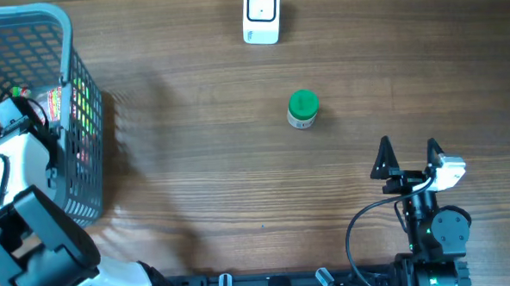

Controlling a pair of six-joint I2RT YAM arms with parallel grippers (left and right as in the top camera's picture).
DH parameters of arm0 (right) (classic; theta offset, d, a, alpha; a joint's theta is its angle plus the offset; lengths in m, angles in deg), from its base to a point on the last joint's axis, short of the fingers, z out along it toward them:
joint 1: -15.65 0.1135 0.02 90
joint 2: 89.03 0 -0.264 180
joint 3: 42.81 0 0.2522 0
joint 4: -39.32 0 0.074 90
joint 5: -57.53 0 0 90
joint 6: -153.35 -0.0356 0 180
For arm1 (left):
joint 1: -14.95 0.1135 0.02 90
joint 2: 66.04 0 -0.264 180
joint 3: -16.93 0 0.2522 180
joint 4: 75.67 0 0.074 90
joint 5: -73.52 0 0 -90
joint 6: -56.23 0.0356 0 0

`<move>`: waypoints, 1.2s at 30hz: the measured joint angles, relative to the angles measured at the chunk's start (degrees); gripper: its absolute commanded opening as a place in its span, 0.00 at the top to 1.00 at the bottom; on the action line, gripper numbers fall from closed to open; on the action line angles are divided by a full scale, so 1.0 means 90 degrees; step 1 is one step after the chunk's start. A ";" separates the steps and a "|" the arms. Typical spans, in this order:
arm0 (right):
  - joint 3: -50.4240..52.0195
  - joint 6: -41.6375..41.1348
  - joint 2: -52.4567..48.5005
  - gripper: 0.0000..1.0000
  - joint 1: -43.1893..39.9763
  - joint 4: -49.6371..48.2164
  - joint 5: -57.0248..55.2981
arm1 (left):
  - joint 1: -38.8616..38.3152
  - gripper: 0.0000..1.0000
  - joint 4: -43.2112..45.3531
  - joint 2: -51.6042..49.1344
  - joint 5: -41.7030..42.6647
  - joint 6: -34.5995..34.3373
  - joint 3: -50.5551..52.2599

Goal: Scan the item barcode
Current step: 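Reach the left gripper into the basket and grasp the red tissue box, then carry the red tissue box out and place it on the table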

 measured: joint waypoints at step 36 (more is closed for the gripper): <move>0.0000 0.0000 0.0000 0.00 0.0000 0.0000 0.0000 | -0.5904 0.45 -0.4340 0.0413 -0.0515 0.0850 -0.4408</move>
